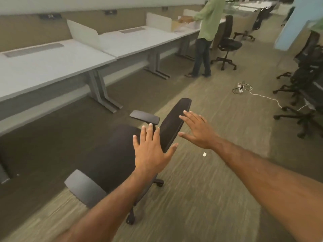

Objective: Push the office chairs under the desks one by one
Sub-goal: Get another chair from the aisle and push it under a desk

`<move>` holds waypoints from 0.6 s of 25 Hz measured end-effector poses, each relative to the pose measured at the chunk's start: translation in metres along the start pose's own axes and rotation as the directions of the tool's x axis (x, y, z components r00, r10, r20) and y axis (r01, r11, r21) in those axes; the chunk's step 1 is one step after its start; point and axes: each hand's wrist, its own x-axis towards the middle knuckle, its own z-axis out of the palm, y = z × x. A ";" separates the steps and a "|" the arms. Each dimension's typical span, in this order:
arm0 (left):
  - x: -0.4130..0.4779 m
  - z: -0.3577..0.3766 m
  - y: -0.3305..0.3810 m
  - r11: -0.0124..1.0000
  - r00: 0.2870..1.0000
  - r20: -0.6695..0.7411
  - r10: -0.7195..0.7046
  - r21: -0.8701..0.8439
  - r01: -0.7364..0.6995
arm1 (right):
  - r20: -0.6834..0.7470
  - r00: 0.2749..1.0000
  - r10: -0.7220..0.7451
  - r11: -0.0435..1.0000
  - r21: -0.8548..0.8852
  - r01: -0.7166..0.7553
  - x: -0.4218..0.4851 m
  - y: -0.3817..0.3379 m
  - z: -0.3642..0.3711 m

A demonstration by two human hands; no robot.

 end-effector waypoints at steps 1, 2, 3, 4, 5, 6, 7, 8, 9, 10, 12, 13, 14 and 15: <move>0.003 0.004 0.001 0.999 0.999 0.011 -0.042 0.018 0.042 | 0.004 0.999 -0.034 0.999 0.004 0.034 0.019 0.013 0.000; 0.004 0.008 0.002 0.996 0.996 0.017 -0.084 0.036 0.083 | 0.010 0.998 -0.067 0.998 0.001 0.067 0.038 0.026 0.000; 0.005 0.011 0.002 0.991 0.992 0.015 -0.128 0.046 0.127 | 0.019 0.995 -0.102 0.995 -0.003 0.102 0.057 0.038 -0.001; 0.004 0.014 0.003 0.984 0.985 0.010 -0.172 0.049 0.172 | 0.023 0.990 -0.140 0.990 -0.004 0.140 0.076 0.049 -0.001; 0.006 0.016 0.004 0.975 0.976 0.003 -0.217 0.050 0.217 | 0.026 0.982 -0.186 0.983 -0.002 0.186 0.095 0.059 0.000; 0.008 0.018 0.005 0.968 0.970 0.003 -0.245 0.055 0.244 | 0.031 0.972 -0.232 0.973 -0.003 0.232 0.112 0.067 0.000; 0.009 0.019 0.004 0.963 0.965 0.009 -0.262 0.068 0.261 | 0.046 0.958 -0.282 0.959 -0.004 0.283 0.127 0.073 -0.001; 0.009 0.019 0.003 0.958 0.961 0.021 -0.277 0.083 0.275 | 0.067 0.939 -0.337 0.941 -0.012 0.338 0.141 0.076 0.000; 0.008 0.019 0.001 0.954 0.957 0.036 -0.289 0.090 0.285 | 0.090 0.920 -0.382 0.923 -0.023 0.385 0.152 0.079 0.000; 0.007 0.018 0.001 0.948 0.951 0.040 -0.307 0.095 0.302 | 0.117 0.899 -0.423 0.903 -0.029 0.428 0.161 0.082 0.000; 0.006 0.018 0.003 0.927 0.934 0.024 -0.356 0.134 0.349 | 0.189 0.854 -0.484 0.867 -0.027 0.497 0.174 0.085 0.002; 0.006 0.019 0.006 0.902 0.912 0.022 -0.409 0.159 0.401 | 0.245 0.830 -0.502 0.854 -0.014 0.521 0.179 0.085 0.003; 0.005 0.019 0.010 0.868 0.879 0.026 -0.476 0.174 0.465 | 0.306 0.805 -0.509 0.846 0.004 0.533 0.183 0.085 0.005; 0.002 0.021 0.016 0.831 0.839 0.034 -0.543 0.168 0.531 | 0.365 0.778 -0.511 0.840 0.023 0.541 0.186 0.085 0.006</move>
